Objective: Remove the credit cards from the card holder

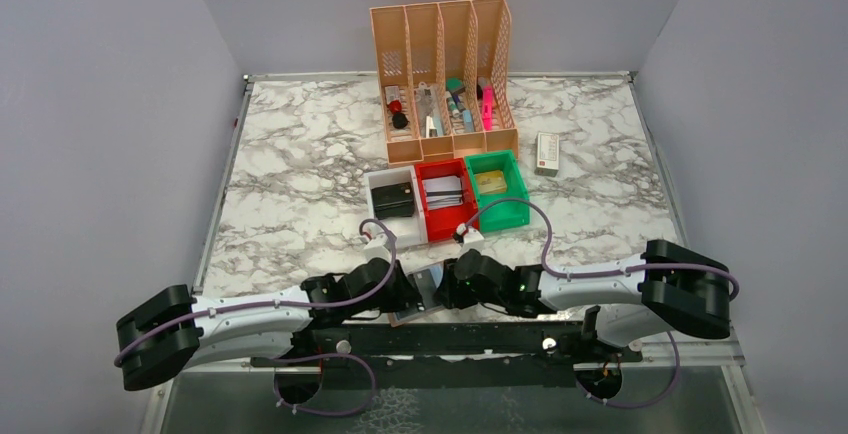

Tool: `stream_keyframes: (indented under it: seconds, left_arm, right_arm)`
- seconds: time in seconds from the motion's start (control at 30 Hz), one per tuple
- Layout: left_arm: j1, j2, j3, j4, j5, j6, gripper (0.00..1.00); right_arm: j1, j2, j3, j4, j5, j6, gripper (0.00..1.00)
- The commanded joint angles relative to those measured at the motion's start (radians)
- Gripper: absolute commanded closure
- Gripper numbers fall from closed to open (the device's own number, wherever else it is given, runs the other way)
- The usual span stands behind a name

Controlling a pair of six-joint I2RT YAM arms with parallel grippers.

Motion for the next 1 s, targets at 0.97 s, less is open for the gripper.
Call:
stream_keyframes:
  seconds: [0.97]
  left_arm:
    - [-0.004,-0.022,-0.021,0.014,-0.005,-0.013,0.85]
  right_arm:
    - [0.000,0.027,-0.004,-0.095,0.028,0.005,0.66]
